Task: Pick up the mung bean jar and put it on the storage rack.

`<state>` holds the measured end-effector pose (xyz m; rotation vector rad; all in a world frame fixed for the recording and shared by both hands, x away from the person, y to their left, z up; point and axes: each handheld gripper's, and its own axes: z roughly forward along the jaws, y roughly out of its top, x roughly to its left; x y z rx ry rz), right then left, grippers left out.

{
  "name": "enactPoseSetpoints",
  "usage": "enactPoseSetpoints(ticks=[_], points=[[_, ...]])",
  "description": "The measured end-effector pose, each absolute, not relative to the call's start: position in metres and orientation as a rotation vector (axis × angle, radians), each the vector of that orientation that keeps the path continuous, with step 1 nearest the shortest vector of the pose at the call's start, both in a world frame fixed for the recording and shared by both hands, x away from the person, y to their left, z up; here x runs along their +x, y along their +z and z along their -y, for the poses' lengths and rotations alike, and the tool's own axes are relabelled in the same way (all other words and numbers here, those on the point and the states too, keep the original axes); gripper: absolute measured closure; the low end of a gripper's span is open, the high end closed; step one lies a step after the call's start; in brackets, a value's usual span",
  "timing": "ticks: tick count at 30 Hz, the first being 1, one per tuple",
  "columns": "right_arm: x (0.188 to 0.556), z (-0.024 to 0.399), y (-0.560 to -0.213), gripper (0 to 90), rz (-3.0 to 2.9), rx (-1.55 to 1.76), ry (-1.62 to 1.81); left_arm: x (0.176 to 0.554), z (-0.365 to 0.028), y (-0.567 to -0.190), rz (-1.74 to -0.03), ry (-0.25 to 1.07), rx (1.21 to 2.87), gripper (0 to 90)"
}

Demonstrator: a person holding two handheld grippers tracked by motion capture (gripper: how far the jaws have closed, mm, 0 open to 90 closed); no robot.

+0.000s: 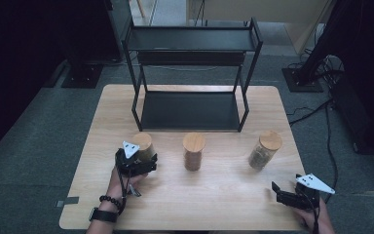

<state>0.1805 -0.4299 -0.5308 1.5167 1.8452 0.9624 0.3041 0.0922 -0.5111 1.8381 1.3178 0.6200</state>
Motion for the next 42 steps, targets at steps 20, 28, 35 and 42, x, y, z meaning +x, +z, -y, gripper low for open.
enactPoseSetpoints(ticks=[20,28,35,42], points=[[0.180,0.429,-0.531,3.9,-1.848,1.512,0.951,0.320,-0.085,-0.514,-1.376,0.659,1.806,12.1],[0.181,0.429,-0.531,4.1,-1.855,1.515,0.950,0.321,-0.087,-0.513,-1.386,0.672,1.788,23.0],[0.181,0.429,-0.531,4.2,-1.859,1.515,0.948,0.322,-0.085,-0.511,-1.378,0.687,1.812,24.9],[0.181,0.429,-0.531,4.2,-1.860,1.518,0.948,0.324,-0.083,-0.510,-1.382,0.690,1.820,25.3]])
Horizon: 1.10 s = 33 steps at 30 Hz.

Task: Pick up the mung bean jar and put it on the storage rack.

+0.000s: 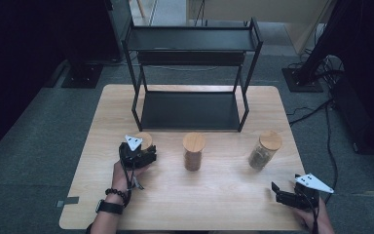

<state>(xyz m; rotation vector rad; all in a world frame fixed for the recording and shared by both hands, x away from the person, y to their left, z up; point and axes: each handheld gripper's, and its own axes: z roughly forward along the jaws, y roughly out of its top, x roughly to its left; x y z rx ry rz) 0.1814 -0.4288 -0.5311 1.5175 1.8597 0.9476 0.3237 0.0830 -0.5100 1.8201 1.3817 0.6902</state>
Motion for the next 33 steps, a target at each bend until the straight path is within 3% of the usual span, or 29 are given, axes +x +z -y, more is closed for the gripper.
enactPoseSetpoints(ticks=[33], points=[[0.182,0.429,-0.531,4.6,-1.864,1.518,0.948,0.344,-0.055,-0.496,-1.366,0.664,1.821,25.6]])
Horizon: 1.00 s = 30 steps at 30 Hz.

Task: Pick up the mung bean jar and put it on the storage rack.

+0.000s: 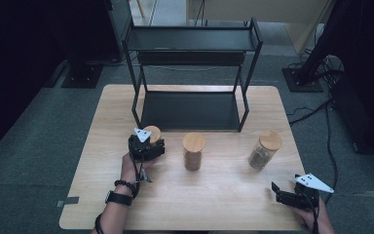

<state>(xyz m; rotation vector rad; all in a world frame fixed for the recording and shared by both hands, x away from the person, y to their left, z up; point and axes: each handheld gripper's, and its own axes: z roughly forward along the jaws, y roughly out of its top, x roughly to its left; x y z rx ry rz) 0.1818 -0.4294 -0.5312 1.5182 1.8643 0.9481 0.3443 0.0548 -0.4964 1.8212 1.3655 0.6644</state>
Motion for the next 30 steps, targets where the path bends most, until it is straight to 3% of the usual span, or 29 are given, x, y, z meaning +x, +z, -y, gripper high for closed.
enactPoseSetpoints(ticks=[30], points=[[0.182,0.430,-0.531,4.7,-1.874,1.520,0.956,0.375,-0.031,-0.486,-1.344,0.684,1.836,25.6]])
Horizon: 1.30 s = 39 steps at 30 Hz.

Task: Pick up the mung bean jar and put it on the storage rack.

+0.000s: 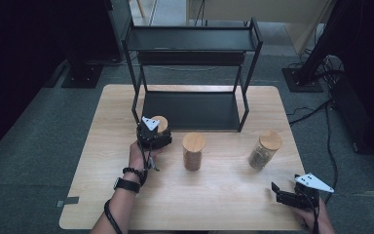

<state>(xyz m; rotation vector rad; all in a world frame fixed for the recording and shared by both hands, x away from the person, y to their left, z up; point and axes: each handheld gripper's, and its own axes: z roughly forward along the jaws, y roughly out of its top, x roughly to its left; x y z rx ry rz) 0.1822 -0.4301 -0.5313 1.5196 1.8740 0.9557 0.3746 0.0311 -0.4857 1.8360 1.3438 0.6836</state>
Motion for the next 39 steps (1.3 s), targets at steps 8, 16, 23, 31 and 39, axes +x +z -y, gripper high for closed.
enactPoseSetpoints(ticks=[8,16,23,31,39], points=[[0.183,0.431,-0.531,4.6,-1.863,1.534,0.953,0.384,-0.027,-0.485,-1.352,0.675,1.831,25.6],[0.183,0.431,-0.531,4.6,-1.861,1.538,0.954,0.392,-0.023,-0.484,-1.346,0.688,1.835,25.6],[0.183,0.431,-0.531,4.6,-1.862,1.536,0.953,0.399,-0.023,-0.483,-1.358,0.689,1.832,25.5],[0.183,0.431,-0.531,4.6,-1.864,1.535,0.950,0.404,-0.022,-0.483,-1.359,0.688,1.835,25.6],[0.183,0.431,-0.531,4.6,-1.861,1.538,0.951,0.411,-0.017,-0.481,-1.354,0.694,1.838,25.6]])
